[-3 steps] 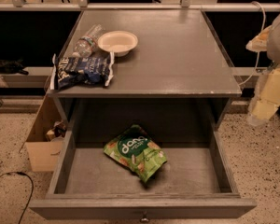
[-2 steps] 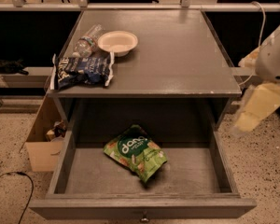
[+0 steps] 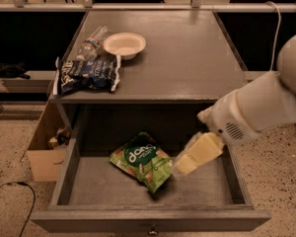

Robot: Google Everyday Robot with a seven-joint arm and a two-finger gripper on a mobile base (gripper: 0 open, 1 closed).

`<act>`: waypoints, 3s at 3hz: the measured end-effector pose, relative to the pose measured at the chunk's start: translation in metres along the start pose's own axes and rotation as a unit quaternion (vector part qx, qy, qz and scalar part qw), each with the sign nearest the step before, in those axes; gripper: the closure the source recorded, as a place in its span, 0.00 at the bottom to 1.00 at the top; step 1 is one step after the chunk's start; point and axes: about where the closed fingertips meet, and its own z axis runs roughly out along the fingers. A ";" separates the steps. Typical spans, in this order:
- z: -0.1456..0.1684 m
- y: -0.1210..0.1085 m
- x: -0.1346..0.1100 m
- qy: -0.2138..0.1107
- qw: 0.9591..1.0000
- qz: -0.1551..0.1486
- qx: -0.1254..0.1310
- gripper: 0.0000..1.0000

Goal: Pick green rice chip bag from top drawer and place on counter

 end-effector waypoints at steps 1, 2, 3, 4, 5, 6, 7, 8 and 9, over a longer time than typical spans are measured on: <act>0.011 0.005 -0.007 -0.016 1.000 0.007 0.000 0.00; 0.010 0.005 -0.007 -0.018 1.000 0.008 0.007 0.00; 0.061 -0.004 -0.023 -0.059 0.997 0.052 -0.001 0.00; 0.105 -0.026 -0.038 -0.104 0.990 0.096 0.005 0.00; 0.101 -0.046 -0.050 -0.131 0.986 0.098 0.041 0.00; 0.118 -0.039 -0.058 -0.149 0.982 0.111 0.027 0.00; 0.158 -0.034 -0.073 -0.166 0.978 0.124 0.008 0.00; 0.204 -0.031 -0.066 -0.176 0.970 0.169 0.007 0.00; 0.204 -0.034 -0.050 -0.168 0.966 0.195 0.036 0.00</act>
Offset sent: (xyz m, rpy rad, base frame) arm -0.0012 0.0147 -0.0098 0.0445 -0.0159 -0.0481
